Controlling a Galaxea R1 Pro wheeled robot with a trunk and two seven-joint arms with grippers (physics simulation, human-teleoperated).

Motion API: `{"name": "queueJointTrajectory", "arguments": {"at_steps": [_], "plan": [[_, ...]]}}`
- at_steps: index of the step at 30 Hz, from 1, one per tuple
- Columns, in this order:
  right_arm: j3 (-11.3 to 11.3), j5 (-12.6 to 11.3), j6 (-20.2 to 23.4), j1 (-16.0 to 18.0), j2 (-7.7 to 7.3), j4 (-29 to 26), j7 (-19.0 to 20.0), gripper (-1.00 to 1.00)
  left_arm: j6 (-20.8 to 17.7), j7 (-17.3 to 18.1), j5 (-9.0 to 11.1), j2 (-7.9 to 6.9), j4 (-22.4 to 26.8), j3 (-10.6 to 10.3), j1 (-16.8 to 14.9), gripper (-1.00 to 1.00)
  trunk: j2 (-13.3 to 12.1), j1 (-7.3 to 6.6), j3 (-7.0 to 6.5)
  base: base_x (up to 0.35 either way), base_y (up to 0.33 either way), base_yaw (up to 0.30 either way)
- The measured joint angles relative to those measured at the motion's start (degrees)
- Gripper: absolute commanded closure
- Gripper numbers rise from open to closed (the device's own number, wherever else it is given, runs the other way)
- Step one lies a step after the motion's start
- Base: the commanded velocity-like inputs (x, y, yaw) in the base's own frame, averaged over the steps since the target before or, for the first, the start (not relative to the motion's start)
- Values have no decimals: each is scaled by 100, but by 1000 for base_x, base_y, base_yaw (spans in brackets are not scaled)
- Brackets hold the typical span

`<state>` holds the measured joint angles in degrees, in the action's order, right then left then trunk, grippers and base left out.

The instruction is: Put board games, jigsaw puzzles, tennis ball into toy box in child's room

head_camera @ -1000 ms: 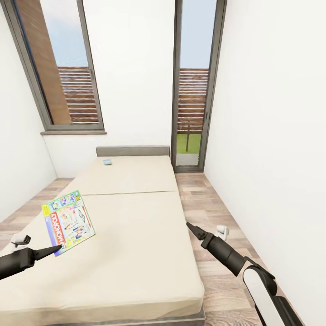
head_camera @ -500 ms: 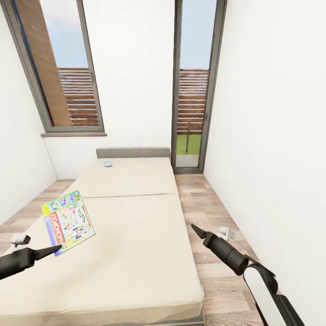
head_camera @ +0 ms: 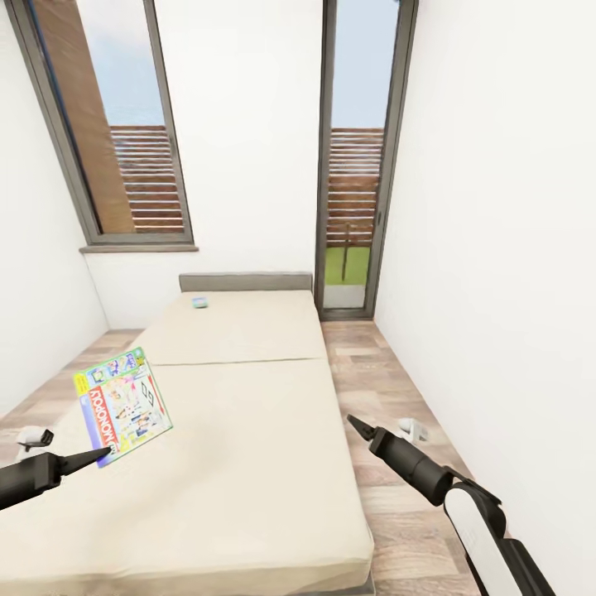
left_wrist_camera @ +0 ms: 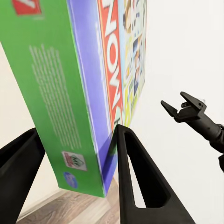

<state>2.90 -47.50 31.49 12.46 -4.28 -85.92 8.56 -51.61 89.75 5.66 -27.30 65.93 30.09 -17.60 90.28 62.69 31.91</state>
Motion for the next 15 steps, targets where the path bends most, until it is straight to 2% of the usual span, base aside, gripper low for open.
{"name": "queueJointTrajectory", "arguments": {"at_steps": [7, 15], "plan": [[3, 6, -11, 0, 1, 0, 1, -100, -1, 0, -196, -3, 0, 10, -1, 100, -281, -154, -143, 0, 0, 251], [9, 7, -13, 0, 1, 1, 1, -100, -1, 0, -248, 4, 0, 11, -1, 100, -602, -330, -307, 0, 0, 277]]}}
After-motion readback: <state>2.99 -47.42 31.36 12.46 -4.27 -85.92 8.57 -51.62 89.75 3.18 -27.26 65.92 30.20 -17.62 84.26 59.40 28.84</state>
